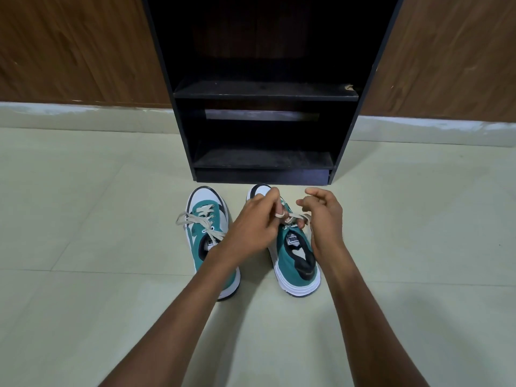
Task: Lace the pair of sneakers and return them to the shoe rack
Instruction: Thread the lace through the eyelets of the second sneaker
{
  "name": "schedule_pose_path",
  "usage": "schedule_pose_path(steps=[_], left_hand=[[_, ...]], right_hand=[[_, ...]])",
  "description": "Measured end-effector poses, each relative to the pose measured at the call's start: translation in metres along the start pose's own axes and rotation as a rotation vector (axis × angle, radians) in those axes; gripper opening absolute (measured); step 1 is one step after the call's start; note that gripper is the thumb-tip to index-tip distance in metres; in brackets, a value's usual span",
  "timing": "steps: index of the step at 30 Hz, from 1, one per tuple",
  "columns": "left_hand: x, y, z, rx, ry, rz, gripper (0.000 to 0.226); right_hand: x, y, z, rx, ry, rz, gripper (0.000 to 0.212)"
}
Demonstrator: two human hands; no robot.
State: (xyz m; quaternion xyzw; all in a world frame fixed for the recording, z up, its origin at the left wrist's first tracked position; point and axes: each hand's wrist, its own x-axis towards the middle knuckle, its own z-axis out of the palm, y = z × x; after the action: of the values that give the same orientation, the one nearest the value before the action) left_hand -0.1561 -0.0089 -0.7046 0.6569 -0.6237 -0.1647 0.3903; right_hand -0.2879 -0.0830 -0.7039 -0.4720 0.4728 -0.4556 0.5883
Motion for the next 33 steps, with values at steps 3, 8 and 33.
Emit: schedule_pose_path(steps=[3,8,33], left_hand=[[0.007,0.001,0.000,-0.417,-0.009,-0.332,0.026],[0.015,0.002,-0.002,-0.736,0.012,-0.685,0.028],[0.023,0.010,-0.011,-0.760,-0.009,-0.915,0.015]], right_hand=[[-0.004,0.001,-0.006,-0.092,-0.155,-0.117,0.020],[-0.008,0.013,-0.021,-0.358,-0.270,-0.403,0.023],[-0.013,0.017,-0.025,-0.282,-0.157,-0.213,0.019]])
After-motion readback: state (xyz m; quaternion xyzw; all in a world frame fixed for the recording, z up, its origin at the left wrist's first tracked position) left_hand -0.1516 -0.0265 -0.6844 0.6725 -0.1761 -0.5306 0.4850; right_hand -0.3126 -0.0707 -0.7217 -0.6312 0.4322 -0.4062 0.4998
